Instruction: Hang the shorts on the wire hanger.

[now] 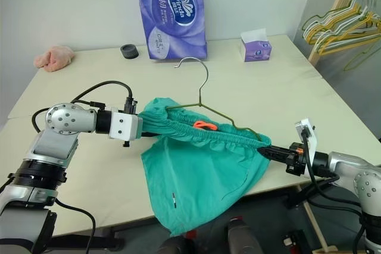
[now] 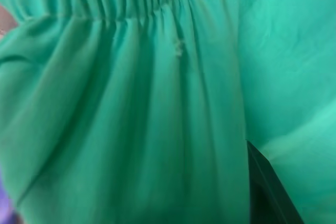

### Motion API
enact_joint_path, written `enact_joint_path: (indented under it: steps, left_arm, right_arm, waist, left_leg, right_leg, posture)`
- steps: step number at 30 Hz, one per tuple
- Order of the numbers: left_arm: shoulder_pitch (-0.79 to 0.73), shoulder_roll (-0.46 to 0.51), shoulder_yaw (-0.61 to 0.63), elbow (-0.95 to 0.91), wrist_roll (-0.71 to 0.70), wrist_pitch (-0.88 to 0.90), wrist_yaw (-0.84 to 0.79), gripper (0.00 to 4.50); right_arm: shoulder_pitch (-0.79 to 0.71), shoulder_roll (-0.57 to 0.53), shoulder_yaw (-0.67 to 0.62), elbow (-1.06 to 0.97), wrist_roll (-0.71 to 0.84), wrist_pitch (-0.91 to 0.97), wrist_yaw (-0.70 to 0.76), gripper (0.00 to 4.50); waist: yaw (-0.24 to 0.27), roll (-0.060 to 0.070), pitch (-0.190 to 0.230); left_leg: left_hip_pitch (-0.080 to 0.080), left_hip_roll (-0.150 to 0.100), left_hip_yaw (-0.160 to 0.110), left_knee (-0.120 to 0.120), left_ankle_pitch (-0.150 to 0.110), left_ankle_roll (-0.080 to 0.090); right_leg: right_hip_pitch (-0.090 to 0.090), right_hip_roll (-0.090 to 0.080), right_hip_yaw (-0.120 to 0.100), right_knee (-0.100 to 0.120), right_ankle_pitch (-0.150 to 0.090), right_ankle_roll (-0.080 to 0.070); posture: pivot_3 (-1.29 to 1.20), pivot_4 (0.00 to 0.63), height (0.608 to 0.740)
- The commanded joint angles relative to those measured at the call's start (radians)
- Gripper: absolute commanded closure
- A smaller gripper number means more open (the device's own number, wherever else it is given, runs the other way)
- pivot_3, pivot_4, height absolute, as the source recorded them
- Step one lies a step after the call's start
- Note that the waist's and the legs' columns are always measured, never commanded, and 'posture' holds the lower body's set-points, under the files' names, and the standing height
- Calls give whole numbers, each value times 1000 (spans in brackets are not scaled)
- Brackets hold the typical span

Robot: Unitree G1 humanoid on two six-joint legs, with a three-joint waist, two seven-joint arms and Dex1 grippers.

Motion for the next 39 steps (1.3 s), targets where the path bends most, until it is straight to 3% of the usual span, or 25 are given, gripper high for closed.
enact_joint_path:
  steps: [1,11,18,32,35,39]
  left_arm:
    - [-33,44,3,49,58,-49,34,3736]
    - [-65,80,-32,124,155,-138,83,3751]
    - [-65,94,-31,140,174,-149,119,3753]
    - [-46,0,-65,69,121,-81,135,3758]
    - [-35,3,-70,56,119,-80,124,3758]
    - [-18,7,-73,39,118,-73,114,3761]
  right_arm:
    - [-25,-50,19,-31,-42,-42,19,4500]
    - [-85,-185,164,16,-177,-138,142,4500]
    - [-78,-226,160,64,-197,-179,212,4500]
    - [-247,-50,359,-37,-299,-188,77,4500]
    - [-261,-51,372,-43,-338,-215,74,3784]
    - [-266,-80,365,-72,-372,-243,90,2447]
  waist:
    - [-1,0,0]
    - [1,0,0]
    - [0,0,0]
    - [-3,0,0]
    - [-1,0,0]
    - [-1,0,0]
  left_leg:
    - [0,0,0,0,0,0]
    - [0,0,0,0,0,0]
    - [0,0,0,0,0,0]
    - [0,0,0,0,0,0]
    - [0,0,0,0,0,0]
    - [-1,0,-1,0,0,0]
  right_leg:
    - [0,0,0,0,0,0]
    - [0,0,0,0,0,0]
    - [0,0,0,0,0,0]
    - [-1,0,0,0,0,0]
    - [-1,0,0,0,0,0]
    - [-1,0,0,0,0,0]
  posture:
    - [-240,106,740]
    - [-230,107,740]
    - [-226,110,740]
    - [-241,111,740]
    - [-240,111,740]
    - [-242,112,740]
